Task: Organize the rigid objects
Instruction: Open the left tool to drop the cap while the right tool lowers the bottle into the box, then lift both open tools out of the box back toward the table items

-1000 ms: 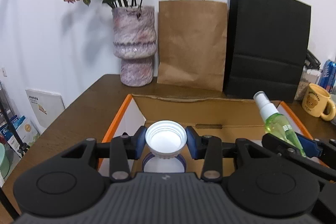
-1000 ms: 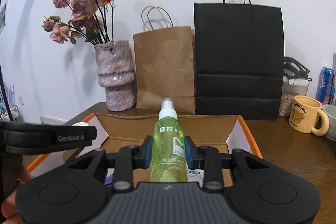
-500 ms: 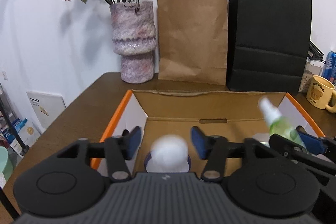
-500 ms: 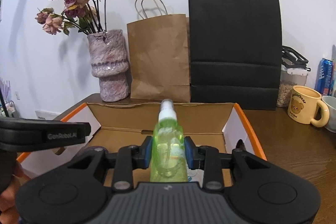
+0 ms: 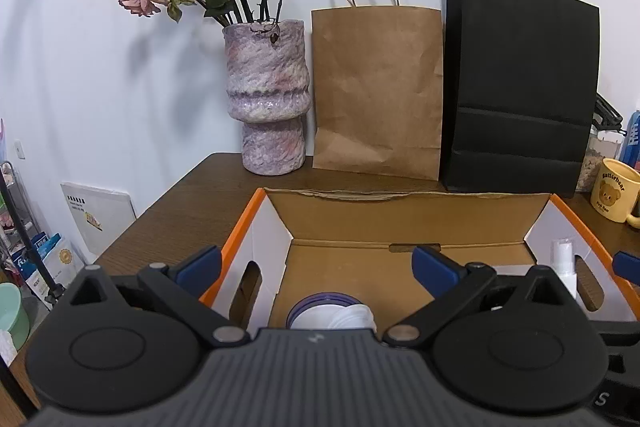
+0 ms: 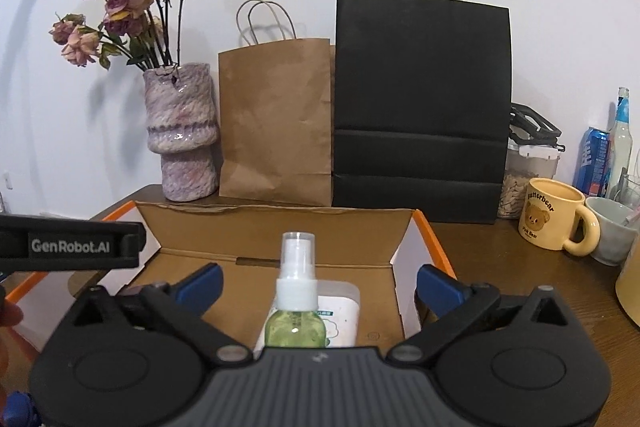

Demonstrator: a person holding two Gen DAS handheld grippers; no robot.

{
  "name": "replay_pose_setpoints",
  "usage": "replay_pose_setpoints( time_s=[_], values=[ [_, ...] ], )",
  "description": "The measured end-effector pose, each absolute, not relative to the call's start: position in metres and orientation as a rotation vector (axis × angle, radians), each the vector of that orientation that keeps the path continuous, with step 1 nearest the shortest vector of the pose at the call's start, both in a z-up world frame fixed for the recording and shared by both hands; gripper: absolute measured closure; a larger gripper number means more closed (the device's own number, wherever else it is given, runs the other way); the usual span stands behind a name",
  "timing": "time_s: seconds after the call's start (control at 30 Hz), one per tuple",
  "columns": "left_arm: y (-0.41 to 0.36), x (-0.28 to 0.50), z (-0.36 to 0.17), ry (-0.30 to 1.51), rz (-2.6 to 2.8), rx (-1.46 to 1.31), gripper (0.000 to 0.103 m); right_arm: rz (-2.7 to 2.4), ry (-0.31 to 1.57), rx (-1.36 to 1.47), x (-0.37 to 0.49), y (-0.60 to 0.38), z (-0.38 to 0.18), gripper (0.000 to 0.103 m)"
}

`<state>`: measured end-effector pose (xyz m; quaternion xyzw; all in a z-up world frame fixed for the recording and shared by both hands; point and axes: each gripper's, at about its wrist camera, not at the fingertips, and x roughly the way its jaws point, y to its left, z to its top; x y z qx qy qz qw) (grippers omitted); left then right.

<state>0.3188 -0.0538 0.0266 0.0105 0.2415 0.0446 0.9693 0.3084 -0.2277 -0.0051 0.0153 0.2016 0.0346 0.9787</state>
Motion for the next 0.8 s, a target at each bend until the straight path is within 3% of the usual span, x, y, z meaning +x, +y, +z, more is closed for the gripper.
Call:
replay_pose_setpoints(
  time_s=[0.8],
  values=[
    [-0.052,0.303,0.033,0.474,0.063,0.0,0.0,0.096,0.395,0.057,0.295,-0.229,-0.002,0.0]
  ],
)
